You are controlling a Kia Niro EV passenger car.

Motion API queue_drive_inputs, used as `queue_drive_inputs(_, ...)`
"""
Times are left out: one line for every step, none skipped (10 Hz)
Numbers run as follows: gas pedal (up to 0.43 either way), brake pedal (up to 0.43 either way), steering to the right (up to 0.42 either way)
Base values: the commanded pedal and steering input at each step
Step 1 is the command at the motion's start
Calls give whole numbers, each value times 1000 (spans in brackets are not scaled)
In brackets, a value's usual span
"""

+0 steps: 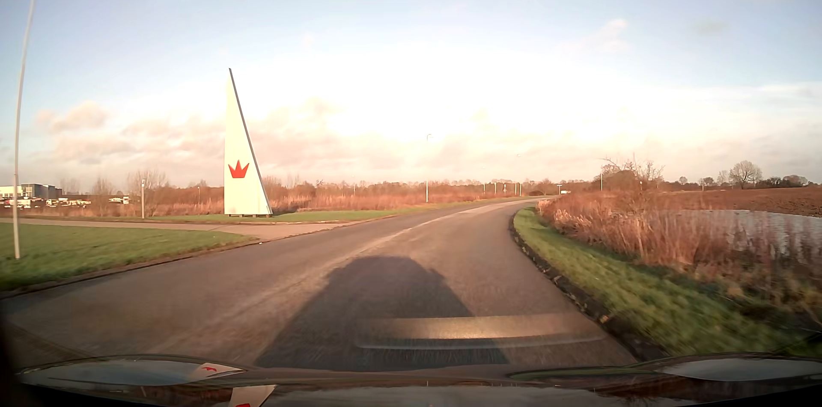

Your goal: Follow the waypoints while adhering to traffic rules and regulations

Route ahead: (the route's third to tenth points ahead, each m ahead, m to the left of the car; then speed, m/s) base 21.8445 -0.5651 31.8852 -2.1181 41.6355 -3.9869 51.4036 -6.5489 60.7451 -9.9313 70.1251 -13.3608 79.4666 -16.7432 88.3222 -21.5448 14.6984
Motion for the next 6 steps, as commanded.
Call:
queue_drive_inputs(130,0,25)
queue_drive_inputs(130,0,25)
queue_drive_inputs(130,0,26)
queue_drive_inputs(130,0,27)
queue_drive_inputs(130,0,27)
queue_drive_inputs(130,0,28)
